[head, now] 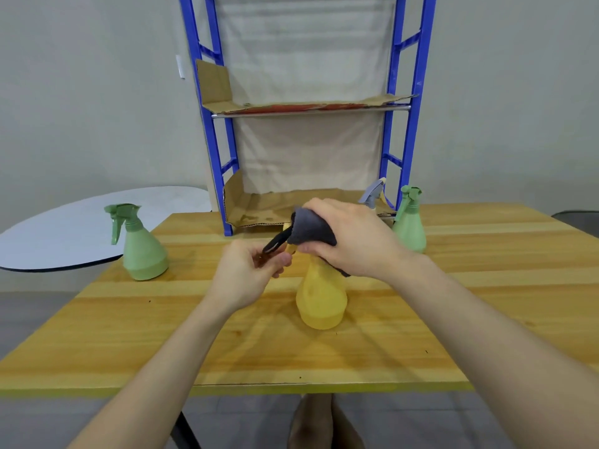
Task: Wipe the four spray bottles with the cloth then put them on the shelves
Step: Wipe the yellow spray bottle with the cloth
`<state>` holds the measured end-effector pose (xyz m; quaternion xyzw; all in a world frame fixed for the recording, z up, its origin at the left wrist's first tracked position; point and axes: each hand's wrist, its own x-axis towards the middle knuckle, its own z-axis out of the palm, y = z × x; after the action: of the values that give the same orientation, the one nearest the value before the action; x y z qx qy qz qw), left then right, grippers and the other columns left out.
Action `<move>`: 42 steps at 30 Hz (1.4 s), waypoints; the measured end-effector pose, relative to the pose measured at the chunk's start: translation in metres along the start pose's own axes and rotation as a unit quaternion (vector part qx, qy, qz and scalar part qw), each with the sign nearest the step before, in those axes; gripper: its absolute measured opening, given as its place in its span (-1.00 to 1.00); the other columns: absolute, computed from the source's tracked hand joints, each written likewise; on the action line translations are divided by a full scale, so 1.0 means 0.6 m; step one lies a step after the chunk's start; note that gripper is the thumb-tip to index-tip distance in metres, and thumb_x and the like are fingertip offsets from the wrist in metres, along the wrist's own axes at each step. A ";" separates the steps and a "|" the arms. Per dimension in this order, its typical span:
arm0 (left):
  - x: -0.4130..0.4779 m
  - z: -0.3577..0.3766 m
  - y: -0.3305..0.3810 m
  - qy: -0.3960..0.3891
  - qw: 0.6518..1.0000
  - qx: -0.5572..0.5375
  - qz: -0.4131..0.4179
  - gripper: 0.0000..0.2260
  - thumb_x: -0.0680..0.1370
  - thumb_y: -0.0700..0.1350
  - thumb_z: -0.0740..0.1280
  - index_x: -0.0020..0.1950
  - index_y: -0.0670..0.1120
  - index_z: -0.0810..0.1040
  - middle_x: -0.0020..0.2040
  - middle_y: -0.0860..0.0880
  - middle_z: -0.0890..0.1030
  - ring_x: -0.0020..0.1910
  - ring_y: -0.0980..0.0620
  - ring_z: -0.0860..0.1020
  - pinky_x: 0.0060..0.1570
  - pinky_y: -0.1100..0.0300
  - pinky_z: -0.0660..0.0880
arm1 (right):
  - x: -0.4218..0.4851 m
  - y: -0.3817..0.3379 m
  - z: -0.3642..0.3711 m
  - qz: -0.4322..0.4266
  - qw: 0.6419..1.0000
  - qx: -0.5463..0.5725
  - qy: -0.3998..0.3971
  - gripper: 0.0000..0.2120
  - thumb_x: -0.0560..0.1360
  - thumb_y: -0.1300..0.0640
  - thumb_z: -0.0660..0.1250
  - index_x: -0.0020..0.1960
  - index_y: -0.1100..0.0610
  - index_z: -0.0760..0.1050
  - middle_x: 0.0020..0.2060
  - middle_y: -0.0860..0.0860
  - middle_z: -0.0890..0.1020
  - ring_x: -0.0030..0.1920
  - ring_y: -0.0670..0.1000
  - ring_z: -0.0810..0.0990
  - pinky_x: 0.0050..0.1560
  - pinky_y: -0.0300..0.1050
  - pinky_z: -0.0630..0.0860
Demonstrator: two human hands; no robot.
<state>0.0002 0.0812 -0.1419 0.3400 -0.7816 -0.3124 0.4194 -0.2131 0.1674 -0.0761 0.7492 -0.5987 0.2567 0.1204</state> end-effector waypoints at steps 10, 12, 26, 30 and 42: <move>-0.016 -0.003 0.028 -0.004 1.000 -0.012 0.010 -0.73 0.60 -0.24 0.52 0.02 0.18 0.70 -0.17 0.02 0.79 -0.25 -0.01 0.73 -0.14 0.26 0.67 | 0.028 0.001 -0.037 0.136 0.984 0.108 -0.044 -0.57 0.55 -0.41 0.32 0.16 -0.11 0.62 -0.01 -0.09 0.73 0.03 0.03 0.68 0.13 0.12 0.62; -0.019 -0.003 0.033 -0.003 1.000 0.001 0.006 -0.73 0.60 -0.22 0.52 0.02 0.19 0.69 -0.20 0.01 0.79 -0.26 0.05 0.74 -0.16 0.31 0.66 | 0.036 -0.011 -0.046 0.098 0.990 0.069 -0.067 -0.57 0.58 -0.37 0.34 0.27 -0.10 0.59 0.07 -0.08 0.71 0.08 0.03 0.67 0.12 0.07 0.62; -0.025 0.018 0.035 0.035 0.999 -0.007 -0.018 -0.87 0.61 -0.23 0.52 -0.04 0.00 0.76 -0.23 -0.07 0.78 -0.32 0.04 0.73 -0.21 0.18 0.71 | -0.080 -0.040 0.128 0.280 0.812 0.444 0.256 -0.53 0.47 0.05 0.64 0.24 -0.01 0.46 -0.01 -0.37 0.65 0.08 -0.30 0.64 -0.07 -0.51 0.46; -0.021 0.013 0.034 0.048 0.998 0.005 -0.034 -0.88 0.61 -0.22 0.52 -0.03 -0.01 0.77 -0.23 -0.06 0.78 -0.34 0.12 0.71 -0.21 0.21 0.70 | -0.094 -0.017 0.132 0.332 0.836 0.380 0.214 -0.51 0.51 0.00 0.61 0.23 0.05 0.37 -0.02 -0.20 0.60 -0.05 -0.14 0.63 -0.18 -0.43 0.47; -0.012 0.019 0.044 0.059 0.996 0.025 -0.061 -0.90 0.63 -0.22 0.48 0.07 -0.04 0.75 -0.22 -0.02 0.78 -0.34 0.17 0.71 -0.26 0.30 0.66 | -0.101 -0.026 0.129 0.277 0.931 0.204 0.121 -0.70 0.65 -0.11 0.38 0.25 0.02 0.42 0.13 -0.06 0.52 0.13 0.04 0.57 -0.01 -0.13 0.40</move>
<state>-0.0140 0.1043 -0.1301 0.4154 -0.7407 -0.2975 0.4363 -0.1887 0.1843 -0.1710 0.5251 -0.6982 0.4851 -0.0394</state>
